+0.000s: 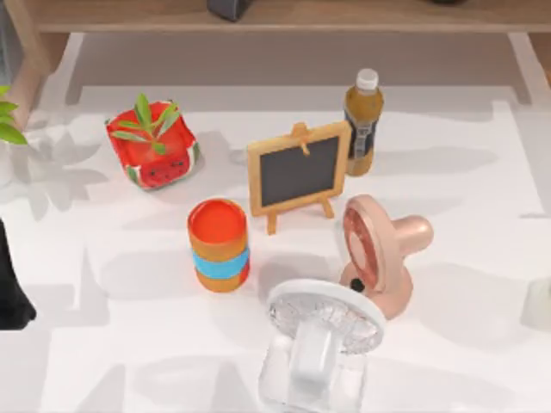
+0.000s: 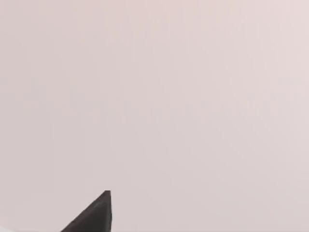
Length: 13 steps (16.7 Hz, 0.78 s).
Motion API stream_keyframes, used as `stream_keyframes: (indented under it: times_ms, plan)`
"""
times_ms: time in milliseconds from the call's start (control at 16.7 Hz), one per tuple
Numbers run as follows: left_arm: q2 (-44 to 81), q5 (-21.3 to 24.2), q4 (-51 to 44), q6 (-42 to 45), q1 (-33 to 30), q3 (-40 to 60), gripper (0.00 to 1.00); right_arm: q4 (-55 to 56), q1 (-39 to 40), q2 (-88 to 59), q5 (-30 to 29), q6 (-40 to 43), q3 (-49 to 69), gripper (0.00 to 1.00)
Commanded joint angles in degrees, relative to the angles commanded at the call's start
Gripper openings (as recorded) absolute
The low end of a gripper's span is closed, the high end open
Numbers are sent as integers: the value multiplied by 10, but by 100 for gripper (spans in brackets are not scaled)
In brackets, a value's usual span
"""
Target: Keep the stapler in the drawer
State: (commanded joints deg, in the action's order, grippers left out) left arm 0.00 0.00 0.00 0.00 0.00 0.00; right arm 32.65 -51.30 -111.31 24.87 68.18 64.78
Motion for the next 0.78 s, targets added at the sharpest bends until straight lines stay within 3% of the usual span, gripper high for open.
stream_keyframes:
  times_ms: [420,780]
  plan:
    - [0,0,0,0,0,0,100,392,8,-24,96,139,-273,100]
    - [0,0,0,0,0,0,100,579,74,-50,154,201,-388,100]
